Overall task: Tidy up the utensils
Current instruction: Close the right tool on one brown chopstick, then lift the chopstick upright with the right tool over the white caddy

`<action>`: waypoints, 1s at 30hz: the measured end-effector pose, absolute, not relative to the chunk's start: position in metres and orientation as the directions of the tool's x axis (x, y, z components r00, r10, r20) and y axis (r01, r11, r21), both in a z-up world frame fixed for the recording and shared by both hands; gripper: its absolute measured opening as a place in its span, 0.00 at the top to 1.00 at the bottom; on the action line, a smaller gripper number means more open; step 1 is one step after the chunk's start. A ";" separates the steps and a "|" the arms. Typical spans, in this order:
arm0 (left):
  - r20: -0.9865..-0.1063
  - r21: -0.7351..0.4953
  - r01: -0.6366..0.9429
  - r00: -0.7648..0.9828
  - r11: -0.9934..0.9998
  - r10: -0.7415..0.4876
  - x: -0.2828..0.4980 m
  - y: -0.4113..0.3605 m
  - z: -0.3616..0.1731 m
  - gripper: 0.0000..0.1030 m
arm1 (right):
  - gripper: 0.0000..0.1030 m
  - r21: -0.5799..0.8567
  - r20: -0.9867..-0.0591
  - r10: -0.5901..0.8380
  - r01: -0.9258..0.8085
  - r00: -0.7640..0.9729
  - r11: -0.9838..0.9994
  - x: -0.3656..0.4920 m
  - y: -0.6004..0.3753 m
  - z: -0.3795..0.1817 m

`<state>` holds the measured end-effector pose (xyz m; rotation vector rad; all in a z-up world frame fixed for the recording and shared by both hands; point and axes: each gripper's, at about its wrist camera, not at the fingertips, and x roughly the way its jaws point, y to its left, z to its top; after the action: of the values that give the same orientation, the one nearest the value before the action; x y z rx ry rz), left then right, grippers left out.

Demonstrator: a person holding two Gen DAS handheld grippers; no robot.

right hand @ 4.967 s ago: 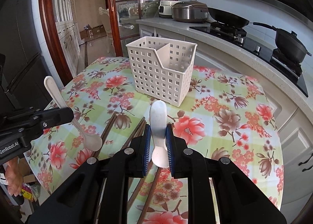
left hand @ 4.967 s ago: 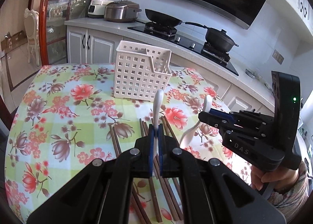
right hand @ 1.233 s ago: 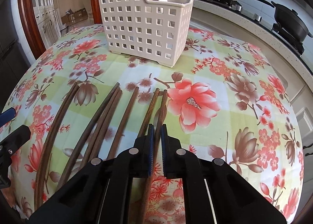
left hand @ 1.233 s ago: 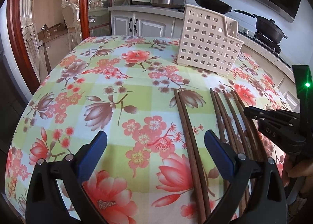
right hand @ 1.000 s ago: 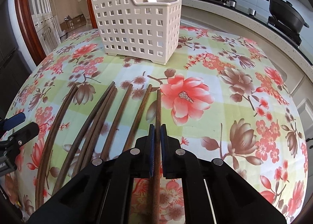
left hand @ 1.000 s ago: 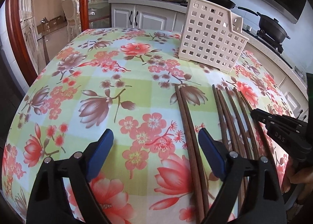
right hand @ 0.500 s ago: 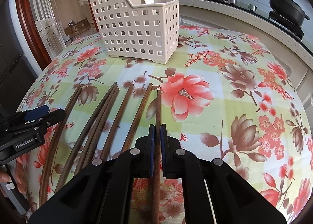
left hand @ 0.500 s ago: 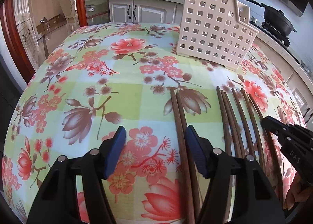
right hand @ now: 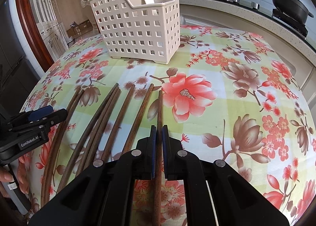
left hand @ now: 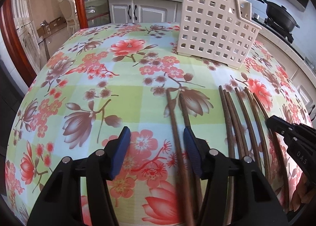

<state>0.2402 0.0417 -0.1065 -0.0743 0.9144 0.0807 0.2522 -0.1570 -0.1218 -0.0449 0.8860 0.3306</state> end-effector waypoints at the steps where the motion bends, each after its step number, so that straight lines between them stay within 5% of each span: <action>1: -0.793 -0.021 -0.094 0.608 0.995 0.040 0.240 0.038 -0.107 0.49 | 0.94 0.095 -0.768 0.264 -0.304 0.584 0.948 0.253 -0.156 -0.122; 8: -0.793 0.012 -0.058 0.607 0.998 0.045 0.247 0.029 -0.106 0.71 | 0.94 0.030 -0.779 0.228 -0.328 0.585 0.944 0.258 -0.148 -0.121; 19: -0.796 0.013 -0.039 0.605 0.999 0.034 0.249 0.030 -0.106 0.73 | 0.90 -0.044 -0.806 0.200 -0.394 0.557 0.918 0.267 -0.138 -0.119; 23: -0.793 0.011 -0.034 0.608 0.999 0.029 0.250 0.031 -0.106 0.93 | 0.92 -0.039 -0.802 0.215 -0.407 0.557 0.912 0.266 -0.138 -0.119; 30: -0.774 -0.059 -0.030 0.633 0.998 -0.027 0.241 0.041 -0.098 0.94 | 0.93 0.037 -0.745 0.285 -0.389 0.603 0.921 0.257 -0.149 -0.105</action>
<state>0.2409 0.0406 -0.0982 -0.0686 0.8853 0.0021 0.2575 -0.1487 -0.1055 -0.1340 0.8369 0.3911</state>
